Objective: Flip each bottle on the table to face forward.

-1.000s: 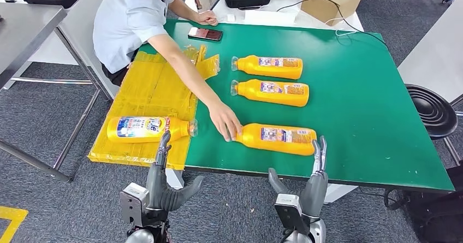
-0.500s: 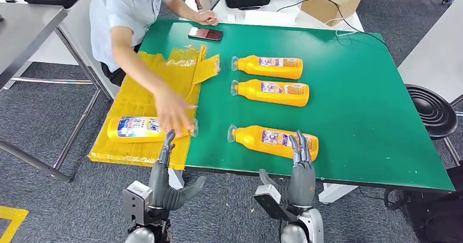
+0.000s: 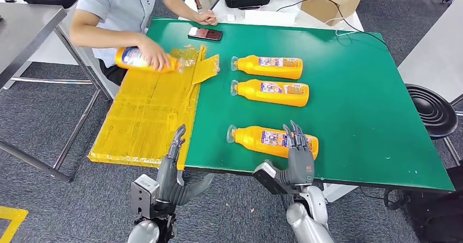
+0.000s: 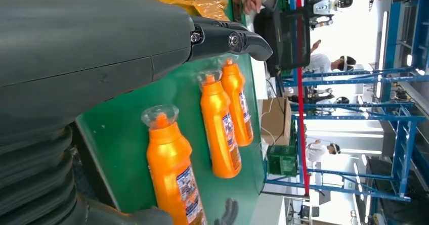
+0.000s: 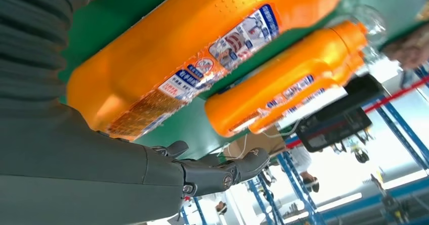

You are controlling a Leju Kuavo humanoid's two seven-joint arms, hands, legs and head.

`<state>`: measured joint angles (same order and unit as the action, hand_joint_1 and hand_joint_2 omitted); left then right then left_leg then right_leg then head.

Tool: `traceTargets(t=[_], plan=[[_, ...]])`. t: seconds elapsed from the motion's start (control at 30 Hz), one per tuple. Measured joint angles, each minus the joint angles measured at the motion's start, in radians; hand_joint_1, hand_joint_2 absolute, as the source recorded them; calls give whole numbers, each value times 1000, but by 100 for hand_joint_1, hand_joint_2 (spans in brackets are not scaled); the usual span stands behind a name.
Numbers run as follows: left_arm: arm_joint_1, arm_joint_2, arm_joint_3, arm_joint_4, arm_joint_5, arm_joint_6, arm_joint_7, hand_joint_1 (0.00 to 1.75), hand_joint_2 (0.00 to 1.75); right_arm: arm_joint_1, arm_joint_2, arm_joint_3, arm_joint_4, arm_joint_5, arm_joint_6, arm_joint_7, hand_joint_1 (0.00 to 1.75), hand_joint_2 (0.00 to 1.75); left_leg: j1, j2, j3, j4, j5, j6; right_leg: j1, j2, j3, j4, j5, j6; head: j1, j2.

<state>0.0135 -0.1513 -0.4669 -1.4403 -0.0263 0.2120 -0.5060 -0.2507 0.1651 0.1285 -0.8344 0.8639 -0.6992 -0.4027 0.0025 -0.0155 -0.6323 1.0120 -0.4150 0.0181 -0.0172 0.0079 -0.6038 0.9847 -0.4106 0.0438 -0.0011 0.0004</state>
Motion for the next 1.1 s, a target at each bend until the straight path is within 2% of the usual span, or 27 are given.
traceTargets(t=[0.33, 0.6, 0.83, 1.0, 1.1], plan=[[-19, -5, -4, 15, 0, -6, 8, 0, 175, -59, -11, 1, 80, 129, 0, 90, 0, 175, 0, 0, 0, 0, 0, 0, 0, 0, 0, 0, 0, 0, 0, 0], [-19, -6, -5, 16, -18, -16, 46, 0, 175, -88, -17, -7, 110, 370, -1, 315, 0, 175, 0, 0, 0, 0, 0, 0, 0, 0, 0, 0, 0, 0, 0, 0], [-14, -9, -2, 11, -31, -40, 77, 0, 175, -102, -20, -1, 137, 430, 6, 426, 0, 175, 0, 0, 0, 0, 0, 0, 0, 0, 0, 0, 0, 0, 0, 0], [17, -18, 8, -23, -60, -66, 105, 0, 175, -86, -23, 40, 106, 487, 76, 543, 0, 175, 0, 0, 0, 0, 0, 0, 0, 0, 0, 0, 0, 0, 0, 0], [35, -22, 18, -43, -68, -71, 115, 0, 175, -67, -27, 62, 68, 511, 107, 584, 0, 175, 0, 0, 0, 0, 0, 0, 0, 0, 0, 0, 0, 0, 0, 0]])
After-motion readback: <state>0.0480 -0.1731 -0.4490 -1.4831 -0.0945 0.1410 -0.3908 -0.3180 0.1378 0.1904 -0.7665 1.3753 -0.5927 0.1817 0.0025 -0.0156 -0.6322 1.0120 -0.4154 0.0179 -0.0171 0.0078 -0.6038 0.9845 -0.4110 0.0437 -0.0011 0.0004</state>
